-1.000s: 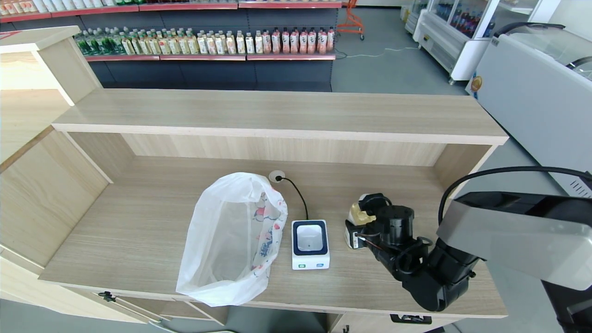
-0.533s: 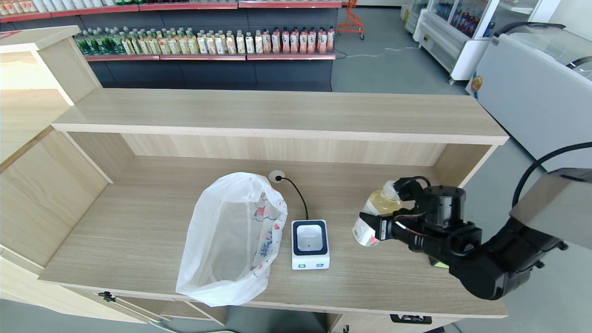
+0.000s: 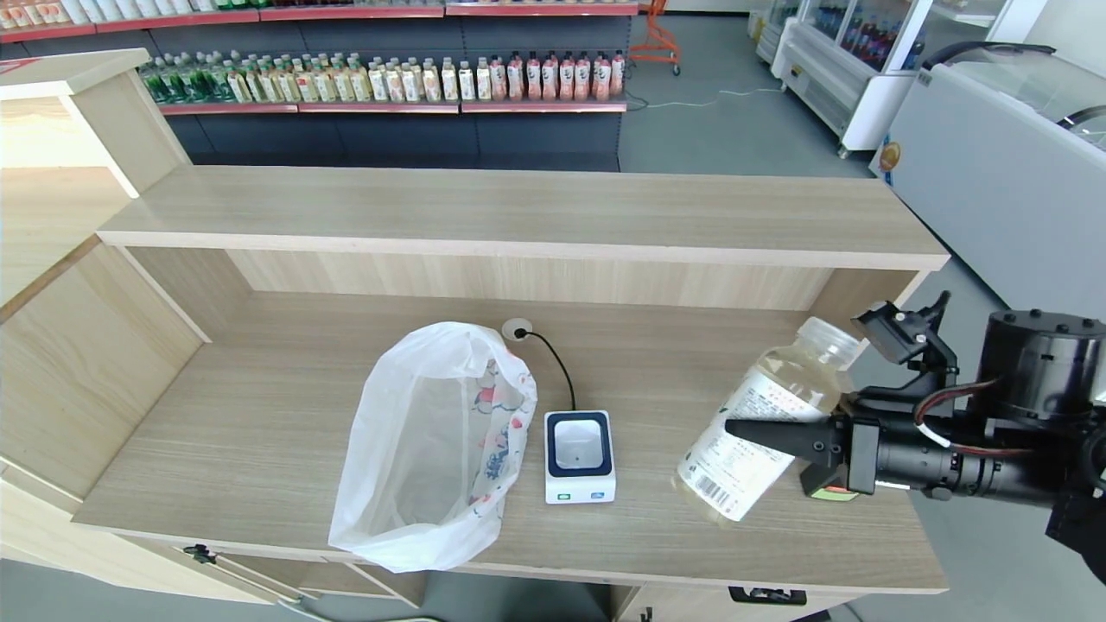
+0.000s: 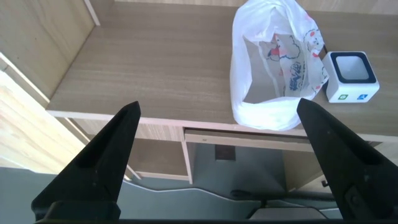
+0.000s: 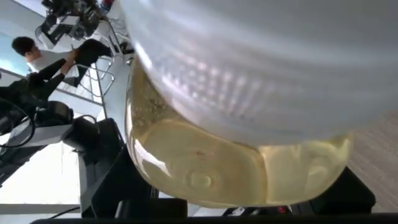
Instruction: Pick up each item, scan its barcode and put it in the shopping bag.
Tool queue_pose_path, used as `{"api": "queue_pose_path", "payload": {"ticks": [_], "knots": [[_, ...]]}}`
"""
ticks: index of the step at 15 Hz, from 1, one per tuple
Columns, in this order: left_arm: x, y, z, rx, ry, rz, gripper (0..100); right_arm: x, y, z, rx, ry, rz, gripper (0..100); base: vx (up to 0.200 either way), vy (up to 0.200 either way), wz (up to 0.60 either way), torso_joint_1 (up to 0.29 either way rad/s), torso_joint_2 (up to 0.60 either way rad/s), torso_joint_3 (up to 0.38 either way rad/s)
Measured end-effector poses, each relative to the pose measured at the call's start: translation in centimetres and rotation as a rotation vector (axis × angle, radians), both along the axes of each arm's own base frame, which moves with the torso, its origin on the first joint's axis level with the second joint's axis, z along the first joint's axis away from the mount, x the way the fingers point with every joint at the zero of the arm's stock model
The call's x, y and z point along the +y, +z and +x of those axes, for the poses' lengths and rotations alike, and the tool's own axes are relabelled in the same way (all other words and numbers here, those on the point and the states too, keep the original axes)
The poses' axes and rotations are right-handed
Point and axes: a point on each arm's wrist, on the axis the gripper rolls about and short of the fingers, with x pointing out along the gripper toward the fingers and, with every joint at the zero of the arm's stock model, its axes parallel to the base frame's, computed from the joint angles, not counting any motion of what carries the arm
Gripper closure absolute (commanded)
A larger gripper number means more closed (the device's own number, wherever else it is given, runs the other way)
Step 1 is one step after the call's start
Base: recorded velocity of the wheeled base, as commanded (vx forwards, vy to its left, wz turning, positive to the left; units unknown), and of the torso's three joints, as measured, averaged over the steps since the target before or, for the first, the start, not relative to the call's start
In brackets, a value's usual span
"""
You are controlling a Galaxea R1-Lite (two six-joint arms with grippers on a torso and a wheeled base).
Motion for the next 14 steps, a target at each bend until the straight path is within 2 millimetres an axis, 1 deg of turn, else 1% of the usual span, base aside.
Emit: {"api": "queue_pose_path", "payload": {"ticks": [3, 7, 10, 14], "knots": [[0.0, 0.0, 0.0, 0.0, 0.001, 0.0, 0, 0.7, 1.0, -2.4, 0.005, 0.12, 0.016, 100, 0.0, 0.0, 0.0, 0.0, 0.0, 0.0], [0.0, 0.0, 0.0, 0.0, 0.001, 0.0, 0, 1.2, 2.3, -4.5, 0.004, 0.263, 0.041, 100, 0.0, 0.0, 0.0, 0.0, 0.0, 0.0], [0.0, 0.0, 0.0, 0.0, 0.001, 0.0, 0, 1.4, 3.0, -5.2, -0.024, 0.294, 0.049, 100, 0.0, 0.0, 0.0, 0.0, 0.0, 0.0], [0.0, 0.0, 0.0, 0.0, 0.001, 0.0, 0, 1.7, 3.1, -5.5, -0.002, 0.329, 0.061, 100, 0.0, 0.0, 0.0, 0.0, 0.0, 0.0]]}}
